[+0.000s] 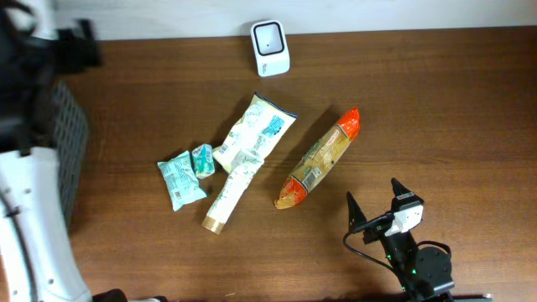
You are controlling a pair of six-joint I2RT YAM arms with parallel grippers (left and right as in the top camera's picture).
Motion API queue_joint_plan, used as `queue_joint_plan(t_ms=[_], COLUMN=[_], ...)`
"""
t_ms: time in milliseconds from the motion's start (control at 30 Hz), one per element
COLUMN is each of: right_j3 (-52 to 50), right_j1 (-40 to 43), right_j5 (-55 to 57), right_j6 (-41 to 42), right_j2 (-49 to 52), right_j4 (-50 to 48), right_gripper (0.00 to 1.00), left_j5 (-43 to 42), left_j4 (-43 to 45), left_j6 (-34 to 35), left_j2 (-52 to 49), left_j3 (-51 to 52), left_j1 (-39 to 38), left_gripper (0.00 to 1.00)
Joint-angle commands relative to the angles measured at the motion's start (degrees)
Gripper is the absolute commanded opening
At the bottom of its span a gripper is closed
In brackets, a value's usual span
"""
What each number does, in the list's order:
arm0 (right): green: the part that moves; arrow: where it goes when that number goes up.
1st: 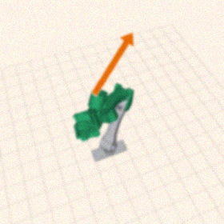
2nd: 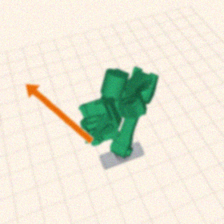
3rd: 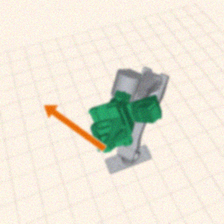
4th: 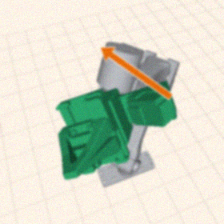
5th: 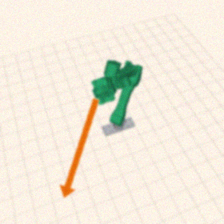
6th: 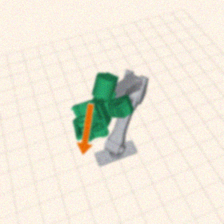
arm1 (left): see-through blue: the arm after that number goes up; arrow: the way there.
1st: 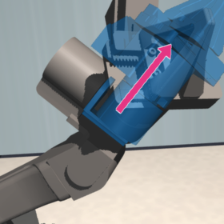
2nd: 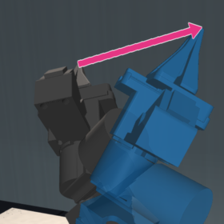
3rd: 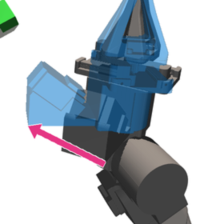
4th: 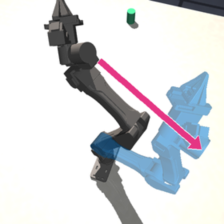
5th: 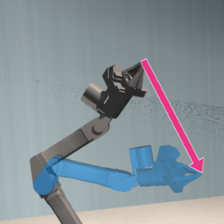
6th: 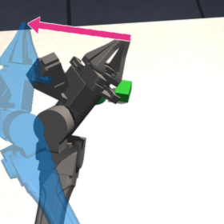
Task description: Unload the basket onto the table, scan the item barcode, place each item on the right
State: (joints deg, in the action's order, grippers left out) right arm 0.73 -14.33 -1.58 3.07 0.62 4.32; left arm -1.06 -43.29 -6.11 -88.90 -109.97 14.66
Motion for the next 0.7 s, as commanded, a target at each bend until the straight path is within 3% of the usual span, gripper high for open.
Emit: queue_joint_plan(t_ms=[0,100,167,267,367,467,667], right_j3=[-0.4,-0.4,-0.4,-0.4,-0.4,-0.4,-0.4], right_j1=[0.1,0.1,0.1,0.1,0.1,0.1,0.1], right_j5=[-0.3,-0.3,-0.3,-0.3,-0.3,-0.3,-0.3], right_j6=[0.6,0.7,0.6,0.6,0.6,0.7,0.6], right_j2=[-0.4,-0.4,-0.4,-0.4,-0.4,-0.4,-0.4], right_j4=[0.2,0.2,0.2,0.2,0.2,0.2,0.2], right_gripper=[0.99,0.99,0.99,0.99,0.99,0.99,0.99], left_j5=[1.4,1.2,0.7,0.6,0.6,0.7,0.9], left_j4=[2.4,4.7,5.2,6.1,8.2,11.2,18.3], left_j6=[0.0,-5.3,-16.9,-19.7,-31.0,-34.8,-34.7], left_j2=[-1.0,-5.7,-12.7,-20.7,-28.2,-34.5,-45.1], left_j3=[-0.5,-0.5,-0.5,-0.5,-0.5,-0.5,-0.5], left_j1=[10.1,17.6,21.0,23.4,24.1,24.1,24.1], left_gripper=[0.97,0.97,0.99,0.99,1.00,1.00,0.99])
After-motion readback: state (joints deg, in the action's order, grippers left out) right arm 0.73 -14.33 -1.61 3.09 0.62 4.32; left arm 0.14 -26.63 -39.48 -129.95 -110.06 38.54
